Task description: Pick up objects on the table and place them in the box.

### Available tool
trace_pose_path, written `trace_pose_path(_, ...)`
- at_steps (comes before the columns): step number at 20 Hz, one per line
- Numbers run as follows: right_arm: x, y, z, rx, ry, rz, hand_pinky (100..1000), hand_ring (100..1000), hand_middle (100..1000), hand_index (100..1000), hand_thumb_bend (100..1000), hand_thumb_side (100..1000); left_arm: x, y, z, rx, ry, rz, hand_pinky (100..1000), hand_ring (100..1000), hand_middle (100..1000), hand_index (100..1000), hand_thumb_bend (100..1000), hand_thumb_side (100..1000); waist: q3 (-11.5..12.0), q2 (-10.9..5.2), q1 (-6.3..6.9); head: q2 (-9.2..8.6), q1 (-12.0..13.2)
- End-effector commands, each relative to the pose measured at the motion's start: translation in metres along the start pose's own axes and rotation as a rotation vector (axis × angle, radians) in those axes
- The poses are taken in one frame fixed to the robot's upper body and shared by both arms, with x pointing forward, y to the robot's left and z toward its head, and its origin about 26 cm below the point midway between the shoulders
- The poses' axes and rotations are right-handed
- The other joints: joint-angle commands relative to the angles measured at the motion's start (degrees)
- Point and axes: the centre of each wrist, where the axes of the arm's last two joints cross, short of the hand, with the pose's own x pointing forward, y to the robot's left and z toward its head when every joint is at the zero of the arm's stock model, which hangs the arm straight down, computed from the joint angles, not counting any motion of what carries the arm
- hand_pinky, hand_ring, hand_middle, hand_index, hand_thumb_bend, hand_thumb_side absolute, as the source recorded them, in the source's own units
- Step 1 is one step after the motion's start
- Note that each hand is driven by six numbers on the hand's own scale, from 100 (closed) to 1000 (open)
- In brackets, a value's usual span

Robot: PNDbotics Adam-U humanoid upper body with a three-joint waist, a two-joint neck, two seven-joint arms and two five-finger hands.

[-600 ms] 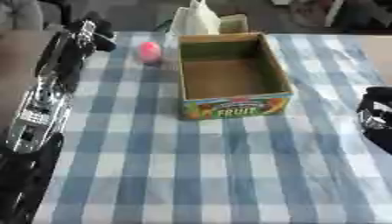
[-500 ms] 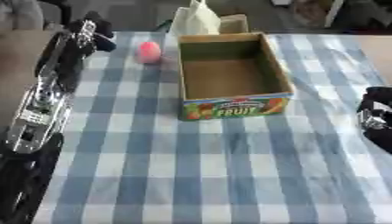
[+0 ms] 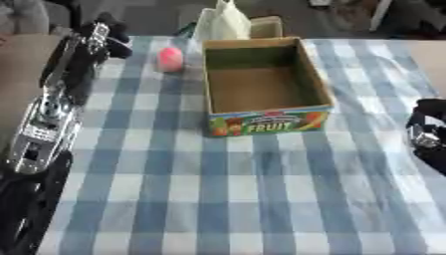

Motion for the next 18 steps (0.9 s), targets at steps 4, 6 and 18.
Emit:
trace_pose_path(4, 0.008, -0.007, -0.004, -0.006, -0.036, 0.01, 573, 767, 704, 762, 100, 100, 0.014, 0.006, -0.005, 0.003, -0.046, -0.01, 674, 562, 550, 685, 133, 765, 0.1, -0.63, -0.04, -0.34, 0.1)
trace_pose_path(6, 0.008, -0.007, -0.004, -0.006, -0.036, 0.011, 574, 767, 704, 794, 100, 100, 0.014, 0.006, -0.005, 0.002, -0.046, -0.01, 675, 562, 550, 685, 133, 764, 0.1, -0.62, -0.04, -0.36, 0.1)
trace_pose_path(18, 0.009, -0.006, -0.005, -0.004, -0.037, 0.011, 574, 767, 704, 821, 100, 100, 0.02, 0.014, -0.018, 0.031, -0.061, -0.08, 674, 563, 552, 688, 125, 722, -0.4, -0.43, 0.0, -0.56, 0.1)
